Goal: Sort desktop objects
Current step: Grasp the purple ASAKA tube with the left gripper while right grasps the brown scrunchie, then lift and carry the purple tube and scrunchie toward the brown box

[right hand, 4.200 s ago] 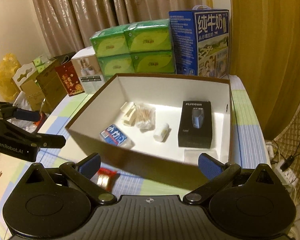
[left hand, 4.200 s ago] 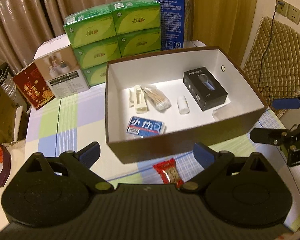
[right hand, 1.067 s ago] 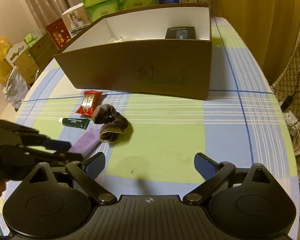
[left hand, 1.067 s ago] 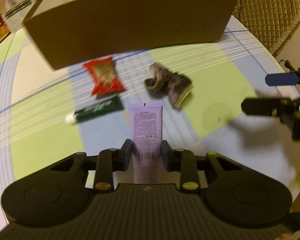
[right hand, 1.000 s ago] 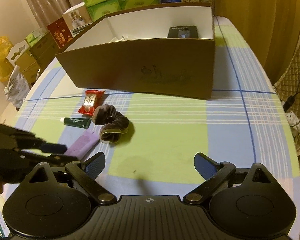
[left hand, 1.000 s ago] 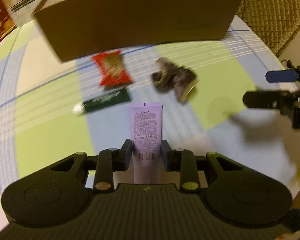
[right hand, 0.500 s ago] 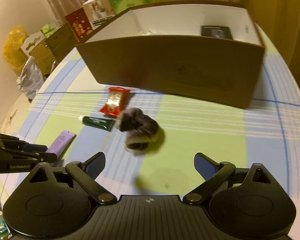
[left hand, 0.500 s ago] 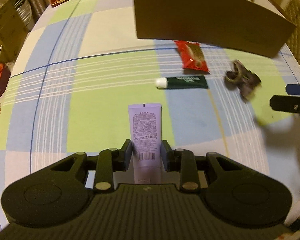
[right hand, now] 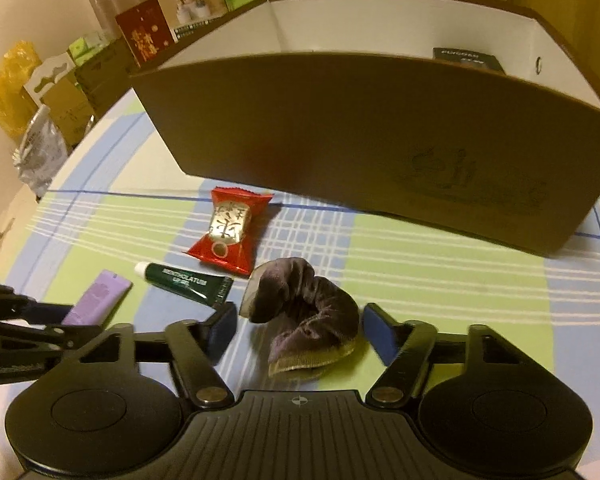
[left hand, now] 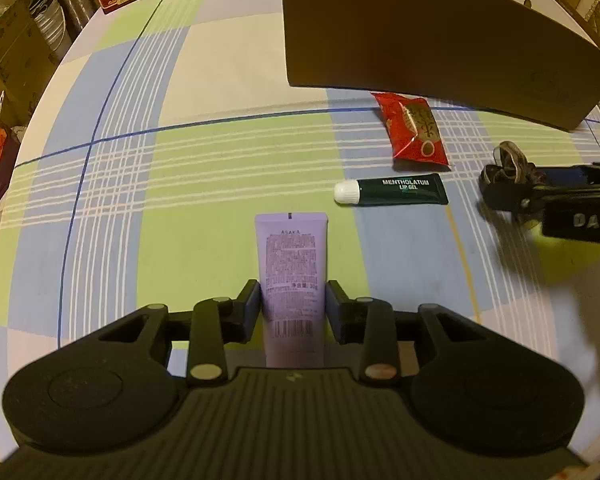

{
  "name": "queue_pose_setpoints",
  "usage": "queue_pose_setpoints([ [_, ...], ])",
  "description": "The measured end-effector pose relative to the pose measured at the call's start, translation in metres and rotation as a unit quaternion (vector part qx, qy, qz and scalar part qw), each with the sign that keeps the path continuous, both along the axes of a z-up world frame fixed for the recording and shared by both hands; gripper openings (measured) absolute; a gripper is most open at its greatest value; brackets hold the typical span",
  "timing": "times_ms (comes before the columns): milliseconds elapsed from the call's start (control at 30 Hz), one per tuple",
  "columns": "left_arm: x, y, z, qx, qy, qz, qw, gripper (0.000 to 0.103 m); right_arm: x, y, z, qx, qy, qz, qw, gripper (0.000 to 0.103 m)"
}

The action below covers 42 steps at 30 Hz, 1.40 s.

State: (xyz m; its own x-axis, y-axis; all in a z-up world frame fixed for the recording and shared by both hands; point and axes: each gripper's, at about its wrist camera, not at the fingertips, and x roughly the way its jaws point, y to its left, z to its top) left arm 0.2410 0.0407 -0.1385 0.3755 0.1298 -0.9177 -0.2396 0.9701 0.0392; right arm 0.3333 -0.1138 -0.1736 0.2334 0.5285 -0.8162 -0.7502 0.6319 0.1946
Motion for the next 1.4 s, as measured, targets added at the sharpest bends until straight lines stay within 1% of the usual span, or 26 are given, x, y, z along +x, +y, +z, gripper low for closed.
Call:
queue_pose_setpoints([
  [67,0.000,0.000,0.000,0.001,0.000,-0.003,1.0000,0.031,-0.002,0.003,-0.001,-0.005,-0.013,0.008,1.000,0.054],
  [133,0.000,0.000,0.000,0.000,-0.002,-0.006,1.0000,0.030,-0.003,0.005,0.000,-0.010,-0.020,0.017,1.000,0.041],
  [333,-0.002,0.001,-0.001,-0.001,-0.004,-0.013,0.9999,0.030,-0.003,0.002,0.001,-0.011,-0.010,0.023,1.000,0.028],
  [433,-0.004,0.000,0.000,-0.002,-0.004,-0.020,0.9998,0.030,-0.006,-0.004,0.003,-0.009,0.003,0.024,1.000,0.026],
  [667,-0.022,0.000,0.004,-0.010,0.004,-0.027,0.9996,0.029,-0.021,-0.024,0.006,-0.004,0.032,0.029,0.999,0.025],
  [833,-0.034,0.001,0.015,-0.018,-0.008,-0.029,0.9994,0.029,-0.032,-0.037,0.012,0.005,0.042,0.028,0.999,0.025],
  [900,-0.036,-0.002,0.022,-0.020,-0.015,-0.033,0.9992,0.029,-0.035,-0.041,0.014,0.008,0.044,0.024,0.999,0.025],
  [1067,-0.037,-0.009,0.038,-0.010,-0.045,-0.044,0.9980,0.029,-0.038,-0.049,0.020,0.015,0.042,0.013,0.999,0.025],
  [1233,-0.037,-0.013,0.036,-0.013,-0.045,-0.048,0.9978,0.029,-0.039,-0.055,0.027,0.021,0.036,0.005,0.999,0.025],
  [1300,-0.038,-0.014,0.039,-0.018,-0.049,-0.050,0.9974,0.029,-0.040,-0.057,0.030,0.025,0.034,0.002,0.999,0.025],
  [1400,-0.037,-0.018,0.045,-0.016,-0.059,-0.057,0.9965,0.029,-0.040,-0.059,0.034,0.029,0.031,0.000,0.999,0.025],
])
